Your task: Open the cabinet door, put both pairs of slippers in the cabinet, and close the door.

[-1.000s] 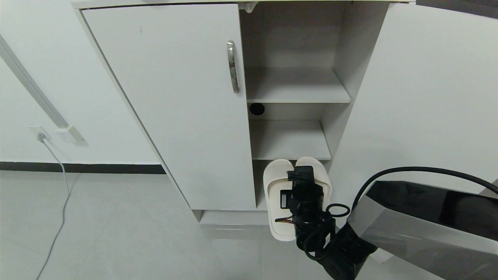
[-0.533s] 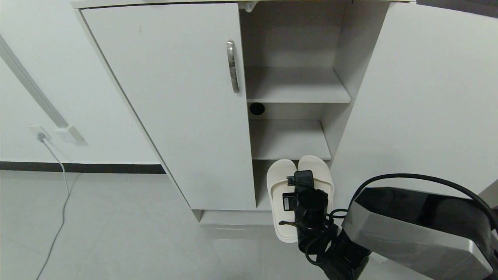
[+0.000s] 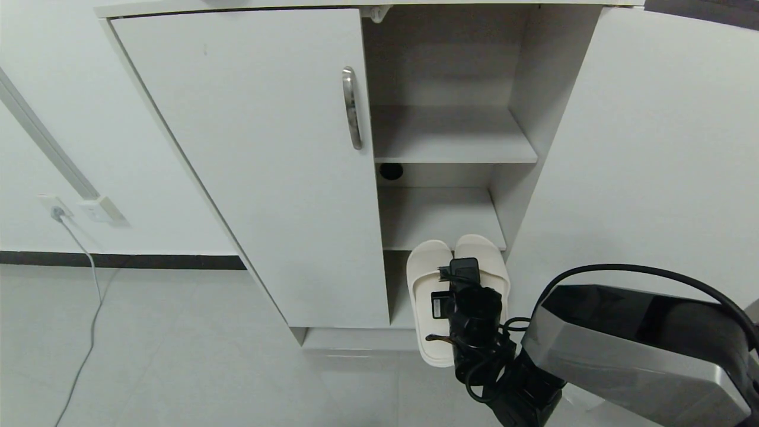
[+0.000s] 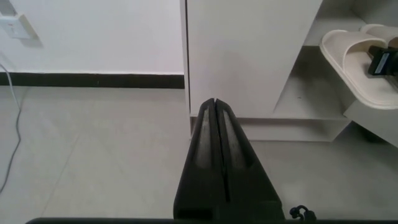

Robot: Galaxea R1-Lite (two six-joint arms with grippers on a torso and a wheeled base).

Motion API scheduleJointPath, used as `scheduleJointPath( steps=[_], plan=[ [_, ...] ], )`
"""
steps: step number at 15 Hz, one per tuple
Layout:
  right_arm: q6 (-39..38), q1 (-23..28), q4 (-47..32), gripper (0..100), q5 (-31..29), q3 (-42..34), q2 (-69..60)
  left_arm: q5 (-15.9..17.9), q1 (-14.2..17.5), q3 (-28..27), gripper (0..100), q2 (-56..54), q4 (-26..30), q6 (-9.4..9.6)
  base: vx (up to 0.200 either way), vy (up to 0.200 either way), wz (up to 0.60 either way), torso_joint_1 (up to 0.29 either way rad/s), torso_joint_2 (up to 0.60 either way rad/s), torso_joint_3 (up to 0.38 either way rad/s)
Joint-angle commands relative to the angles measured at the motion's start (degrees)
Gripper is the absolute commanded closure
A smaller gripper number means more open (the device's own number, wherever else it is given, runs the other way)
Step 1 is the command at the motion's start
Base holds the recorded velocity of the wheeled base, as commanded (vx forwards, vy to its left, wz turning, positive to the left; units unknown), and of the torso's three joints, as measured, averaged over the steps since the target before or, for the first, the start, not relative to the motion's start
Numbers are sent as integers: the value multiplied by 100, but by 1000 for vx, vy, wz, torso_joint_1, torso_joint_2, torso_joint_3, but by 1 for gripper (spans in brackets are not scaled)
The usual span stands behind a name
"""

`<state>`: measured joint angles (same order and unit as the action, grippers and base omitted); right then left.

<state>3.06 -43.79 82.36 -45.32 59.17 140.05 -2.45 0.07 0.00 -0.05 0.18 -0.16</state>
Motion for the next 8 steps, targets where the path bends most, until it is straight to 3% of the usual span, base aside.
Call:
scheduleJointPath(
  steps=[1,8],
  plan=[
    [2,2,-9,100,-3,-2,-21,-1,1,0,100,5,-1,-2,200,0,0,2,-2,-2],
    [2,37,-45,100,32,-2,-4,-1,1,0,100,5,-1,-2,200,0,0,4,2,0]
  ],
)
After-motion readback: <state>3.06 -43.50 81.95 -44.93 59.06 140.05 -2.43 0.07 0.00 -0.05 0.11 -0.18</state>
